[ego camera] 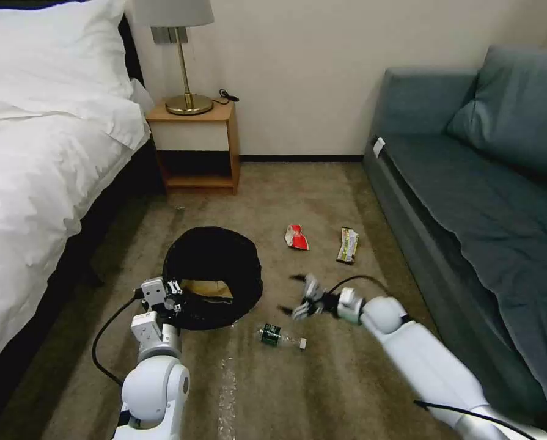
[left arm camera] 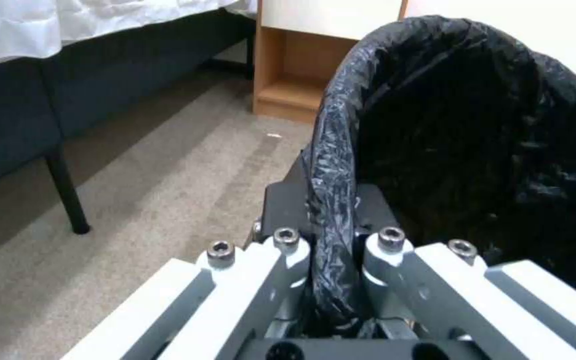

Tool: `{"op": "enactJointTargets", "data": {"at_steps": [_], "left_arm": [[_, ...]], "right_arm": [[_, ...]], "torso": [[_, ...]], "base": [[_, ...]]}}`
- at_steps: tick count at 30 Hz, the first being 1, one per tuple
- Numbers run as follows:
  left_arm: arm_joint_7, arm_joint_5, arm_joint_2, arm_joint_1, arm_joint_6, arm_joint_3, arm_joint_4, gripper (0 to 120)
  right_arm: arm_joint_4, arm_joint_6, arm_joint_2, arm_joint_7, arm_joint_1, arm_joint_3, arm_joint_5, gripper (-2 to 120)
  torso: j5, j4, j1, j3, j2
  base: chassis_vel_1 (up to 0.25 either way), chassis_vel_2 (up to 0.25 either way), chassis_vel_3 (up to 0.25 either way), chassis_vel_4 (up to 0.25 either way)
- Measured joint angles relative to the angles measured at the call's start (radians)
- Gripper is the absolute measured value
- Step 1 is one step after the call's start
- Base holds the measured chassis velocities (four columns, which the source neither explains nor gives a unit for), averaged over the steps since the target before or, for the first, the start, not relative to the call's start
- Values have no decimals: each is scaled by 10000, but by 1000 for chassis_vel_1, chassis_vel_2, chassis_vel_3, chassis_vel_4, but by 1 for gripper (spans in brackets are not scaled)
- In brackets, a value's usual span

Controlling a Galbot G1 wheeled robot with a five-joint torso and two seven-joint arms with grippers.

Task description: Pick up the trash bin, then pick up the garbage on the floor and place it into the trash bin.

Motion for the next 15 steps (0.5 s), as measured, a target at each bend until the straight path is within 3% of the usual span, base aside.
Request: {"op": "enactJointTargets", "data": {"at_steps": [6, 15], "left_arm": [[26, -1, -24, -3, -50, -13, 72, 4], [32, 46, -117, -39, -72, 85, 163, 4]], "right_arm": [[-984, 581, 446, -852, 27, -228, -110, 100], [-1723, 917, 756, -913, 58, -66, -183, 100]], "torso": [[-1, -3, 1, 0, 0], [-1, -4, 0, 0, 0]], "base": [[0, 0, 0, 0], [0, 0, 0, 0]]}}
